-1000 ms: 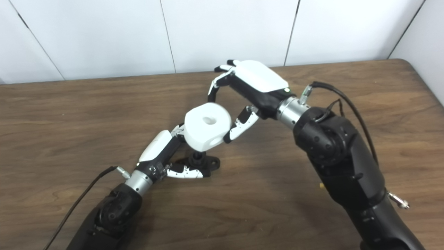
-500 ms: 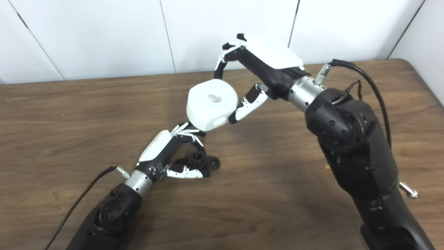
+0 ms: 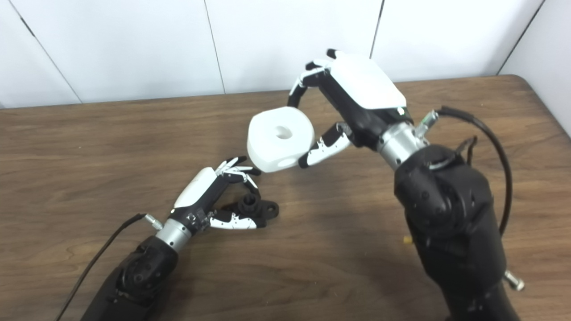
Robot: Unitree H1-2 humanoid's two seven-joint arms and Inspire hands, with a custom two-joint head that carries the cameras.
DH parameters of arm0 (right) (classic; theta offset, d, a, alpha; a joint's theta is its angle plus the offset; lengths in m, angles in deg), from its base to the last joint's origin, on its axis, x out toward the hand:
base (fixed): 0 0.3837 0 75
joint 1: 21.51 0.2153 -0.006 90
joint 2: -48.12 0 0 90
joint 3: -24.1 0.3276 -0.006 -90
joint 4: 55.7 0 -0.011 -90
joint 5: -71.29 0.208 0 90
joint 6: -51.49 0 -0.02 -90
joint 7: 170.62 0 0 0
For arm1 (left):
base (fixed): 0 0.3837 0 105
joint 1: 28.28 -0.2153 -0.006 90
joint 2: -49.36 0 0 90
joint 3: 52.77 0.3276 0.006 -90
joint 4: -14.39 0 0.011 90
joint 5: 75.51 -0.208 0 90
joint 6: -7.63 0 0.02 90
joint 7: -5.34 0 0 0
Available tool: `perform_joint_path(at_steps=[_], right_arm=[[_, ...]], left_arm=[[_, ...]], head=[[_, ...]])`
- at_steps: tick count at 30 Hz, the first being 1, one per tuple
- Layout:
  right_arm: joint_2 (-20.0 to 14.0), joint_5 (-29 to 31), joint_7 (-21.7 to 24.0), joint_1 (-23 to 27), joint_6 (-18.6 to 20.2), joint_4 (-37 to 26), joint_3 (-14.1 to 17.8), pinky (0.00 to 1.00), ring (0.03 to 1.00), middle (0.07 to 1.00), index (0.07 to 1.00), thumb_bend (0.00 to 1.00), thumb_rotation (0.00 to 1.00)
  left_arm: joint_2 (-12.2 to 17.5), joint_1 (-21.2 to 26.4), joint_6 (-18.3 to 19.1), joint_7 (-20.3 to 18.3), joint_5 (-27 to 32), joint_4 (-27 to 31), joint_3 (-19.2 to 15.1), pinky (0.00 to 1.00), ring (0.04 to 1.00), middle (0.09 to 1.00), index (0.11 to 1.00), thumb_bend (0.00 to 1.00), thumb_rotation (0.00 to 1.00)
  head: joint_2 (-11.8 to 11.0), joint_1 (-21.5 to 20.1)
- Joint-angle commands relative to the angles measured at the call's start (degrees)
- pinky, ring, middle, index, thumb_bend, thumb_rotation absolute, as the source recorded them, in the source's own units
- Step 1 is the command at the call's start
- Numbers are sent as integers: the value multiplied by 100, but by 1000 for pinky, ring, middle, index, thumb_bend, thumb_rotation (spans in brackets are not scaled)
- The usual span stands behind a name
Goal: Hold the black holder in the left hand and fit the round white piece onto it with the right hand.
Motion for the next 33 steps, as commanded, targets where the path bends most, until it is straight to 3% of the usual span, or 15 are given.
perform_joint_path(at_steps=[1,15,33], right_arm=[[-15,-289,49,191,-82,-199,155,1000,890,705,477,524,137],[91,-730,853,392,-352,-212,301,1000,869,687,476,523,140],[893,-1107,905,139,-634,-41,214,1000,866,686,476,522,142]], left_arm=[[65,4,43,-3,-14,141,-47,1000,979,816,482,524,52],[-15,29,44,19,-36,94,-46,1000,979,816,482,524,52],[-39,27,108,-15,-60,167,-42,1000,988,820,482,524,52]], head=[[5,-3],[19,-93],[134,19]])
